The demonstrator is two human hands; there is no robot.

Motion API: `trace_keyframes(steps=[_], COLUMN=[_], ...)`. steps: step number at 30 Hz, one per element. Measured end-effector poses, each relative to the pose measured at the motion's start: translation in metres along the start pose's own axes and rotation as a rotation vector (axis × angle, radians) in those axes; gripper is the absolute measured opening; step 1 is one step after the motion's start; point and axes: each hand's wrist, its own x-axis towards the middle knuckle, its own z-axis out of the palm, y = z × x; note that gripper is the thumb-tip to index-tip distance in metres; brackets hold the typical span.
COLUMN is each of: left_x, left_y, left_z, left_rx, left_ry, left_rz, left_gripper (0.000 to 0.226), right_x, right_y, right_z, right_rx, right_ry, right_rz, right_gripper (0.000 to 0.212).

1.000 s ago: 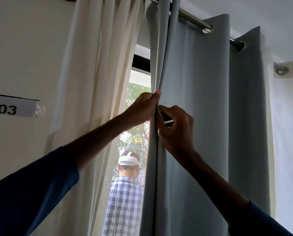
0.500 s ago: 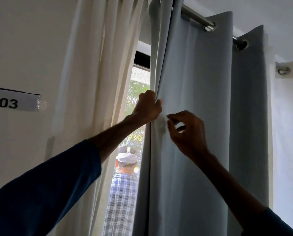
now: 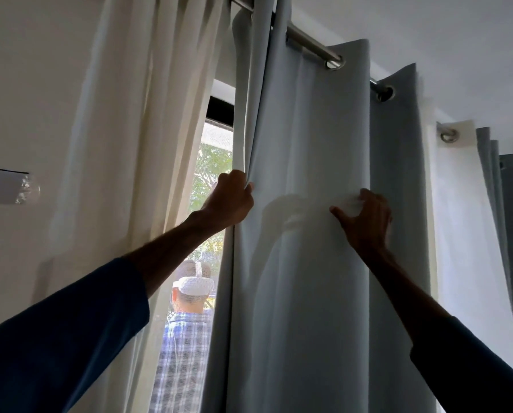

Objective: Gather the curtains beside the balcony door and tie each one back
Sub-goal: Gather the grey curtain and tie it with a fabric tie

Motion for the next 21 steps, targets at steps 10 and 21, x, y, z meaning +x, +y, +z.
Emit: trace_keyframes(steps=[10, 21], left_x=[0.000, 0.000], left_y=[-0.006, -0.004], left_z=[-0.007, -0.013], left_rx=[0.031, 0.170], left_ry=[0.015, 0.037], left_rz=[0.025, 0.160], left_gripper=[0.036, 0.046], right_x=[0.017, -0.012], right_y=[-0.033, -0.124], right_z=[-0.002, 0.007], right_rx=[-0.097, -0.017], right_ry=[-0.062, -0.120], right_rz=[0.033, -0.178], right_gripper=[0.032, 0.020])
